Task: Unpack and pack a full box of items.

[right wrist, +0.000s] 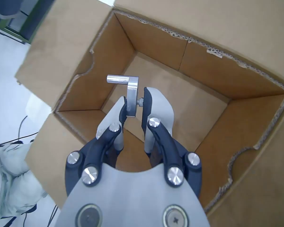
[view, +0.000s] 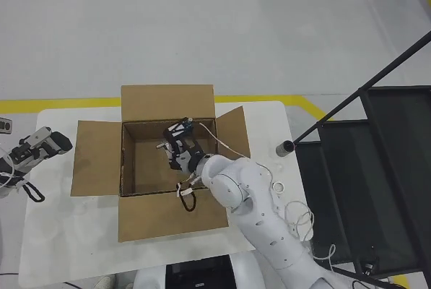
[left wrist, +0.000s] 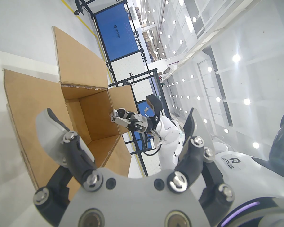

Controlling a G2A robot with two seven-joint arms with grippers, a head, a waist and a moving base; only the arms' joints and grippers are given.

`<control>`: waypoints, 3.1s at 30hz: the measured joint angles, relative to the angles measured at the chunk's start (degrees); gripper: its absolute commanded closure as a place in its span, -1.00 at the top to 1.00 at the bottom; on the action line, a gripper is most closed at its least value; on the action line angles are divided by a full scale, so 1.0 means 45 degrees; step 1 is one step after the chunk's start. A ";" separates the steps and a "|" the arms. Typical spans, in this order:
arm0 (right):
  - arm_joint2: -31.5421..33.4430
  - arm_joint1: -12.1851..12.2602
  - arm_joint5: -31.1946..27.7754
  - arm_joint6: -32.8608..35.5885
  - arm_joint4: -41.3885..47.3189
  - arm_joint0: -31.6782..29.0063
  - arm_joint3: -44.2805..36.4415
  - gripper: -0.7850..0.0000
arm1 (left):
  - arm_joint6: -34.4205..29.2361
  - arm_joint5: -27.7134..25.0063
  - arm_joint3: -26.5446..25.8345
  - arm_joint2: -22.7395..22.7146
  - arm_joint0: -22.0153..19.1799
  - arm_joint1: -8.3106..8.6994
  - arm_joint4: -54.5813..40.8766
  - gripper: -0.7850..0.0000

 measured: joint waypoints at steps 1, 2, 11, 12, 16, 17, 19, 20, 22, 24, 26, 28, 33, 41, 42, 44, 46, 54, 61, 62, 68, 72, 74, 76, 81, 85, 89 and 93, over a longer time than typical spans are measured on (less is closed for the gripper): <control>0.0300 0.0080 -0.0412 0.0092 0.0295 -0.0270 -0.0419 -1.00 | 0.0000 0.0000 0.0000 0.0000 0.0000 0.0000 0.0000 1.00; 0.0508 0.0138 -0.0751 0.0157 0.0536 -0.0453 -0.0712 -1.00 | 0.0000 0.0000 0.0000 0.0000 0.0000 0.0000 0.0000 1.00; 0.3021 0.0756 -0.4111 0.1325 0.4208 -0.2124 -0.2321 -1.00 | 0.0000 0.0000 0.0000 0.0000 0.0000 0.0000 0.0000 1.00; 0.3252 0.0816 -0.4300 0.1450 0.4483 -0.2308 -0.2454 -1.00 | 0.0000 0.0000 0.0000 0.0000 0.0000 0.0000 0.0000 1.00; 0.4238 0.1063 -0.5158 0.1417 0.5938 -0.3362 -0.3130 -1.00 | 0.0000 0.0000 0.0000 0.0000 0.0000 0.0000 0.0000 1.00; 0.4486 0.1116 -0.5344 0.1319 0.6223 -0.3611 -0.3251 -1.00 | 0.0000 0.0000 0.0000 0.0000 0.0000 0.0000 0.0000 1.00; 0.5017 0.1232 -0.5784 0.1056 0.6773 -0.4220 -0.3506 -1.00 | 0.0000 0.0000 0.0000 0.0000 0.0000 0.0000 0.0000 1.00; 0.5200 0.1277 -0.5985 0.0934 0.7050 -0.4500 -0.3586 -1.00 | 0.0000 0.0000 0.0000 0.0000 0.0000 0.0000 0.0000 1.00; 0.5588 0.1383 -0.6501 0.0728 0.7836 -0.5101 -0.3630 -1.00 | 0.0000 0.0000 0.0000 0.0000 0.0000 0.0000 0.0000 1.00; 0.5717 0.1437 -0.6877 0.0742 0.8523 -0.5388 -0.3576 -1.00 | 0.0000 0.0000 0.0000 0.0000 0.0000 0.0000 0.0000 1.00; 0.5714 0.1440 -0.6873 0.0761 0.8553 -0.5387 -0.3564 -1.00 | 0.0000 0.0000 0.0000 0.0000 0.0000 0.0000 0.0000 1.00; 0.5706 0.1437 -0.6841 0.0763 0.8439 -0.5369 -0.3565 -1.00 | 0.0000 0.0000 0.0000 0.0000 0.0000 0.0000 0.0000 1.00; 0.5705 0.1436 -0.6840 0.0763 0.8433 -0.5368 -0.3566 -1.00 | 0.0000 0.0000 0.0000 0.0000 0.0000 0.0000 0.0000 1.00; 0.5705 0.1436 -0.6840 0.0763 0.8434 -0.5368 -0.3566 -1.00 | 0.0000 0.0000 0.0000 0.0000 0.0000 0.0000 0.0000 1.00; 0.5705 0.1436 -0.6840 0.0763 0.8434 -0.5368 -0.3566 -1.00 | 0.0000 0.0000 0.0000 0.0000 0.0000 0.0000 0.0000 1.00; 0.5705 0.1436 -0.6840 0.0763 0.8434 -0.5368 -0.3566 -1.00 | 0.0000 0.0000 0.0000 0.0000 0.0000 0.0000 0.0000 1.00; 0.5705 0.1436 -0.6840 0.0763 0.8434 -0.5368 -0.3566 -1.00 | 0.0000 0.0000 0.0000 0.0000 0.0000 0.0000 0.0000 1.00; 0.5705 0.1436 -0.6840 0.0763 0.8434 -0.5368 -0.3566 -1.00 | 0.0000 0.0000 0.0000 0.0000 0.0000 0.0000 0.0000 1.00; 0.5705 0.1436 -0.6840 0.0763 0.8434 -0.5368 -0.3566 -1.00 | 0.0000 0.0000 0.0000 0.0000 0.0000 0.0000 0.0000 1.00; 0.5705 0.1436 -0.6840 0.0763 0.8434 -0.5368 -0.3566 -1.00 | 0.0000 0.0000 0.0000 0.0000 0.0000 0.0000 0.0000 1.00; 0.5705 0.1436 -0.6840 0.0763 0.8434 -0.5368 -0.3566 -1.00 | 0.0000 0.0000 0.0000 0.0000 0.0000 0.0000 0.0000 1.00; 0.5705 0.1436 -0.6840 0.0763 0.8434 -0.5368 -0.3566 -1.00 | 0.0000 0.0000 0.0000 0.0000 0.0000 0.0000 0.0000 1.00; 0.5705 0.1436 -0.6840 0.0763 0.8434 -0.5368 -0.3566 -1.00 | 0.0000 0.0000 0.0000 0.0000 0.0000 0.0000 0.0000 1.00; 0.5705 0.1436 -0.6840 0.0763 0.8434 -0.5368 -0.3566 -1.00 | 0.0000 0.0000 0.0000 0.0000 0.0000 0.0000 0.0000 1.00; 0.5705 0.1436 -0.6840 0.0763 0.8434 -0.5368 -0.3566 -1.00 | 0.0000 0.0000 0.0000 0.0000 0.0000 0.0000 0.0000 1.00; 0.5705 0.1436 -0.6840 0.0763 0.8434 -0.5368 -0.3566 -1.00 | 0.0000 0.0000 0.0000 0.0000 0.0000 0.0000 0.0000 1.00; 0.5705 0.1436 -0.6840 0.0763 0.8434 -0.5368 -0.3566 -1.00 | 0.0000 0.0000 0.0000 0.0000 0.0000 0.0000 0.0000 1.00; 0.5705 0.1436 -0.6840 0.0763 0.8434 -0.5368 -0.3566 -1.00 | 0.0000 0.0000 0.0000 0.0000 0.0000 0.0000 0.0000 1.00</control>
